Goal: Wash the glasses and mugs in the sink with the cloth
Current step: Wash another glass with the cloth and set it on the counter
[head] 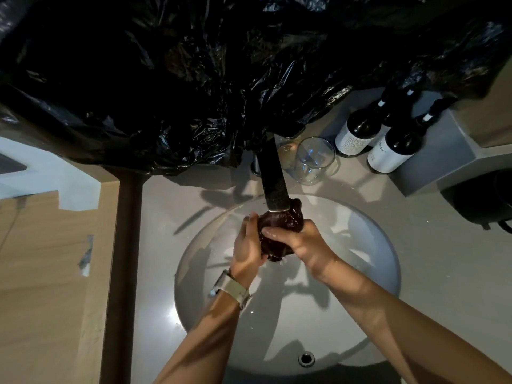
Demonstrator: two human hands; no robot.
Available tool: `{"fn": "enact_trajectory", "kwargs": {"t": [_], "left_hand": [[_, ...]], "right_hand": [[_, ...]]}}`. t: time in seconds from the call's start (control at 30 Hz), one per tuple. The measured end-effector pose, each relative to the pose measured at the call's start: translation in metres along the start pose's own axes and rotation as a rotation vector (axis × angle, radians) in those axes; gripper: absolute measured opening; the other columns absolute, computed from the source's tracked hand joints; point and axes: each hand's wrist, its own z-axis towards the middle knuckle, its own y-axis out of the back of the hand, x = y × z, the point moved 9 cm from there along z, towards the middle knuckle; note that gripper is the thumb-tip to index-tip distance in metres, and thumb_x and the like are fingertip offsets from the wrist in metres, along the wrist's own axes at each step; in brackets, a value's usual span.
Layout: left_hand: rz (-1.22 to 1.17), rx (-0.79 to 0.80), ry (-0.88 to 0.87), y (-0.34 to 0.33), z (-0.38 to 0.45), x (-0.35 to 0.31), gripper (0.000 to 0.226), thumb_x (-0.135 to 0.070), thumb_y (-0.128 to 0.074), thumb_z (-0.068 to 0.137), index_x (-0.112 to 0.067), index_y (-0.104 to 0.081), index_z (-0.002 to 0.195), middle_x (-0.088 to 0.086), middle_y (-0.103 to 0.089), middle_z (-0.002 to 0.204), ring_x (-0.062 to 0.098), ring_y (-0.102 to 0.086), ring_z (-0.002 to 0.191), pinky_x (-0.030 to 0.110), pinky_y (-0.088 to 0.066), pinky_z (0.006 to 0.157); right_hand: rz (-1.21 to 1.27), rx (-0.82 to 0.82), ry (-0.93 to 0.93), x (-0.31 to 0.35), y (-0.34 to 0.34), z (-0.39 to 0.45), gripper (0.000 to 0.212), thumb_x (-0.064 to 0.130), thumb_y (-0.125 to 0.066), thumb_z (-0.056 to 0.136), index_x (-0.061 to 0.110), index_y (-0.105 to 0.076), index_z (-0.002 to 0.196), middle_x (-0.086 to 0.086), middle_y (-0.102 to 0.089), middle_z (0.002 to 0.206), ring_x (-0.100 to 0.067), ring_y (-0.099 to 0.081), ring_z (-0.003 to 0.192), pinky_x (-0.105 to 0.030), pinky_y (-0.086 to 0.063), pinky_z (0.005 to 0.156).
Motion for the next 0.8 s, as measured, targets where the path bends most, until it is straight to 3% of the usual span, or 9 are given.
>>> {"fn": "enact_trajectory", "kwargs": {"t": [0.1, 0.2, 0.27, 0.33, 0.4, 0.5, 0.57, 0.63, 0.8], "left_hand": [[0.188, 0.018, -0.426, 0.009, -0.009, -0.013, 0.035, -0.044, -0.034, 0.103, -0.015, -0.053, 0.097, 0.003, -0.063, 0.077, 0.013, -0.067, 0.067, 0.034, -0.055, 0.055], [0.255, 0.073, -0.486, 0.011, -0.011, -0.009, 0.045, -0.062, -0.030, 0.098, -0.023, -0.052, 0.099, 0.002, -0.069, 0.085, 0.019, -0.071, 0.083, 0.044, -0.058, 0.070], [0.266, 0.080, -0.336, 0.006, -0.004, -0.002, 0.057, -0.067, -0.024, 0.096, -0.019, -0.054, 0.101, 0.001, -0.068, 0.075, 0.011, -0.068, 0.064, 0.026, -0.052, 0.055], [0.125, 0.100, 0.046, 0.002, 0.008, 0.020, 0.070, -0.067, -0.019, 0.096, -0.010, -0.058, 0.092, 0.003, -0.056, 0.054, 0.011, -0.050, 0.037, 0.019, -0.034, 0.034], [0.039, 0.124, 0.244, -0.005, 0.013, 0.033, 0.067, -0.063, -0.022, 0.100, -0.008, -0.058, 0.090, 0.005, -0.048, 0.048, 0.013, -0.040, 0.031, 0.014, -0.024, 0.031], [0.119, 0.044, -0.069, -0.002, 0.005, 0.006, 0.042, -0.047, -0.028, 0.105, -0.014, -0.054, 0.101, 0.009, -0.056, 0.066, 0.014, -0.051, 0.046, 0.019, -0.035, 0.036], [0.264, 0.029, -0.439, -0.001, -0.012, -0.016, 0.034, -0.049, -0.030, 0.102, -0.023, -0.053, 0.103, 0.005, -0.064, 0.084, 0.013, -0.063, 0.069, 0.025, -0.049, 0.058], [0.382, 0.102, -0.562, -0.005, -0.016, -0.015, 0.038, -0.057, -0.031, 0.098, -0.028, -0.054, 0.109, 0.003, -0.066, 0.095, 0.015, -0.066, 0.086, 0.033, -0.054, 0.071], [0.092, 0.097, 0.022, -0.005, 0.002, 0.011, 0.065, -0.059, -0.026, 0.101, -0.003, -0.059, 0.107, 0.006, -0.055, 0.062, 0.008, -0.049, 0.038, 0.018, -0.034, 0.036]], "right_hand": [[0.071, 0.043, -0.174, -0.014, -0.005, 0.004, 0.022, 0.013, -0.079, 0.075, 0.005, -0.075, 0.095, -0.019, -0.073, 0.090, -0.030, -0.069, 0.083, -0.037, -0.051, 0.074], [0.168, 0.024, -0.197, -0.019, -0.005, 0.006, 0.013, 0.016, -0.075, 0.080, 0.011, -0.075, 0.091, -0.012, -0.074, 0.087, -0.025, -0.071, 0.082, -0.032, -0.052, 0.073], [0.137, -0.025, -0.141, -0.018, -0.001, 0.006, 0.015, 0.016, -0.074, 0.080, 0.008, -0.075, 0.093, -0.014, -0.073, 0.087, -0.027, -0.070, 0.081, -0.034, -0.052, 0.074], [0.029, -0.041, -0.026, -0.012, 0.001, 0.003, 0.016, 0.012, -0.077, 0.078, 0.003, -0.075, 0.091, -0.014, -0.073, 0.081, -0.027, -0.069, 0.074, -0.035, -0.052, 0.070], [-0.039, -0.065, 0.046, -0.010, 0.001, -0.001, 0.014, 0.007, -0.079, 0.076, 0.002, -0.074, 0.088, -0.010, -0.074, 0.077, -0.024, -0.071, 0.072, -0.030, -0.056, 0.067], [0.052, -0.120, -0.012, -0.014, 0.007, -0.001, 0.017, 0.012, -0.079, 0.076, 0.004, -0.074, 0.091, -0.012, -0.075, 0.082, -0.027, -0.072, 0.079, -0.035, -0.059, 0.073], [0.193, -0.119, -0.151, -0.024, 0.009, 0.001, 0.028, 0.022, -0.078, 0.077, 0.006, -0.073, 0.099, -0.015, -0.075, 0.093, -0.029, -0.072, 0.089, -0.041, -0.057, 0.083], [0.237, -0.098, -0.209, -0.028, 0.010, 0.001, 0.035, 0.028, -0.077, 0.078, 0.006, -0.072, 0.105, -0.017, -0.074, 0.099, -0.029, -0.071, 0.094, -0.043, -0.055, 0.087], [0.036, -0.141, -0.011, -0.014, 0.010, -0.007, 0.014, 0.012, -0.078, 0.078, 0.004, -0.074, 0.088, -0.015, -0.074, 0.081, -0.030, -0.071, 0.076, -0.045, -0.056, 0.078]]}}
